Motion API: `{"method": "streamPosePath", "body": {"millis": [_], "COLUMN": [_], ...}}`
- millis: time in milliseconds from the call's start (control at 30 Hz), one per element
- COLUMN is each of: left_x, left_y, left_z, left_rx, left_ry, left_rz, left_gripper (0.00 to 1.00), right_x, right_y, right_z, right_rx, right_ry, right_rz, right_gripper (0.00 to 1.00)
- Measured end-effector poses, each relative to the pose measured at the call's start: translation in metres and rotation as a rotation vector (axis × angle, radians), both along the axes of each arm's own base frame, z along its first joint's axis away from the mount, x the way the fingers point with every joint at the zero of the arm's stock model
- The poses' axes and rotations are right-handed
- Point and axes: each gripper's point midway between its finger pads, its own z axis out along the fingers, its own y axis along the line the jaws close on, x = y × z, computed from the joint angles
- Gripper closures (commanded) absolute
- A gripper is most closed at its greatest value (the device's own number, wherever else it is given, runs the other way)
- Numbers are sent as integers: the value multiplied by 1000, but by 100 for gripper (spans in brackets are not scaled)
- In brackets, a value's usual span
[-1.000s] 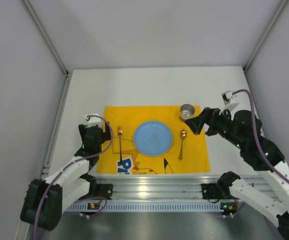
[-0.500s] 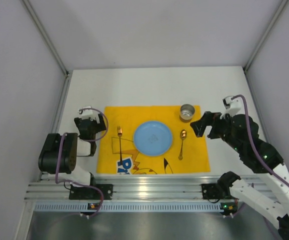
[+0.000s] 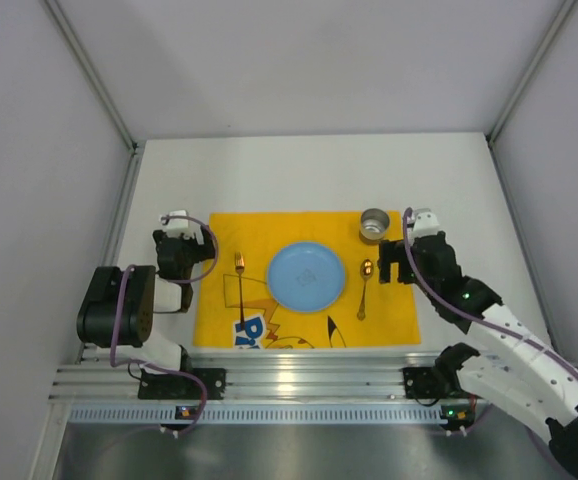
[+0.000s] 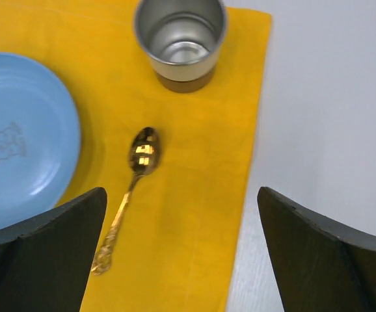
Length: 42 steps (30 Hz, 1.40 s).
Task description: Set the dinner table for one person
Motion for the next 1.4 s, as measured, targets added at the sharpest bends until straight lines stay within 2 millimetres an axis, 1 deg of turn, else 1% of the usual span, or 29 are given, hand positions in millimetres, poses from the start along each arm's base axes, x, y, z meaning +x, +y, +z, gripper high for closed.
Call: {"method": "streamPosePath", "body": {"millis": [67, 100, 167, 233, 300, 333, 367, 500, 600, 633, 700, 767, 800, 900, 967, 1233, 1400], "left_x": [0, 0, 0, 0, 0, 0, 0, 0, 0, 0, 1, 1, 1, 1, 1, 1, 1], "left_y": [-1, -1, -1, -2, -2, -2, -2, -3, -3, -3, -3, -3, -3, -3, -3, -3, -3], "left_z": [0, 0, 0, 0, 0, 0, 0, 0, 0, 0, 1, 1, 1, 2, 2, 2, 2], "left_rx": [1, 1, 1, 2, 2, 2, 2, 4, 5, 5, 5, 5, 6, 7, 7, 8, 8], "left_ry": [0, 0, 0, 0, -1, -1, -1, -1, -2, -2, -2, -3, -4, -7, -9, -9, -9], "left_rz": [-4, -5, -9, -12, -16, -16, -16, -20, -20, -20, -20, -21, -21, -21, -21, -21, -21], "left_gripper": [1, 1, 2, 2, 1, 1, 1, 1, 1, 1, 1, 1, 1, 1, 1, 1, 1], "right_x": [11, 17, 29, 34, 39, 41, 45, 71, 94, 101, 114, 117, 120, 125, 126, 128, 128], "right_y": [-13, -26, -61, -90, -103, -106, -107, -111, -105, -104, -106, -114, -115, -112, -110, -107, -106], "right_z": [-16, -25, -46, -63, -75, -82, -85, -95, -98, -98, -91, -88, -83, -70, -65, -58, -58], "right_rx": [-44, -57, -76, -102, -130, -145, -152, -152, -130, -118, -81, -68, -63, -51, -47, -40, -40], "right_ry": [-32, -44, -62, -79, -122, -137, -152, -206, -242, -254, -316, -338, -359, -417, -437, -465, -467], "right_rz": [-13, -45, -148, -224, -235, -227, -219, -210, -167, -152, -139, -150, -150, -128, -117, -100, -100], "right_gripper": [0, 0, 0, 0, 0, 0, 0, 0, 0, 0, 0, 0, 0, 0, 0, 0, 0]}}
